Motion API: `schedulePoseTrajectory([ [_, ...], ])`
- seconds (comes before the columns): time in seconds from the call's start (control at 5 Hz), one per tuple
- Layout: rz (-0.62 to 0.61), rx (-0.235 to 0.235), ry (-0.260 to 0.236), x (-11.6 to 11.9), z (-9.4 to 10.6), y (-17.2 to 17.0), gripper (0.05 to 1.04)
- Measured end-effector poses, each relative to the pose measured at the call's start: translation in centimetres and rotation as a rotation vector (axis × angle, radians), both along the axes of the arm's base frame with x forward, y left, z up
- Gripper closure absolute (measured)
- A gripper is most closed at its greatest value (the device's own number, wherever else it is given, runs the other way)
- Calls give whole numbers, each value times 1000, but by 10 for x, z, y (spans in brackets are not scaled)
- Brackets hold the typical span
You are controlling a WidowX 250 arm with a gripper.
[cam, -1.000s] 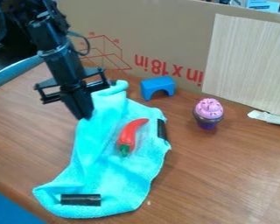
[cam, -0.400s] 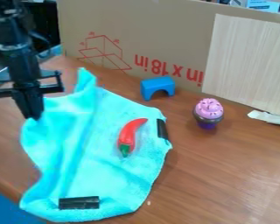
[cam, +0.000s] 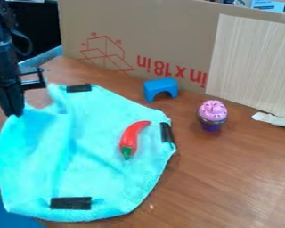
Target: Unfold the cloth from the top right to bottom left
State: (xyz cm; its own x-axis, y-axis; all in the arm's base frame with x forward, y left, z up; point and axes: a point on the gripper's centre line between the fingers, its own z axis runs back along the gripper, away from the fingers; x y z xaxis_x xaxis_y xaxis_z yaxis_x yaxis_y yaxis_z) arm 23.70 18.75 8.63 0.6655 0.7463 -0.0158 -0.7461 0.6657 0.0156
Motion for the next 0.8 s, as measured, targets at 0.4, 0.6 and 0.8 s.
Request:
schedulePoseTrajectory([
  [0.4, 124, -64, 34, -15, -1, 10, 1025],
  [0.6, 168, -95, 26, -21, 0, 13, 1025],
  [0.8, 185, -109, 43, -29, -1, 14, 999],
])
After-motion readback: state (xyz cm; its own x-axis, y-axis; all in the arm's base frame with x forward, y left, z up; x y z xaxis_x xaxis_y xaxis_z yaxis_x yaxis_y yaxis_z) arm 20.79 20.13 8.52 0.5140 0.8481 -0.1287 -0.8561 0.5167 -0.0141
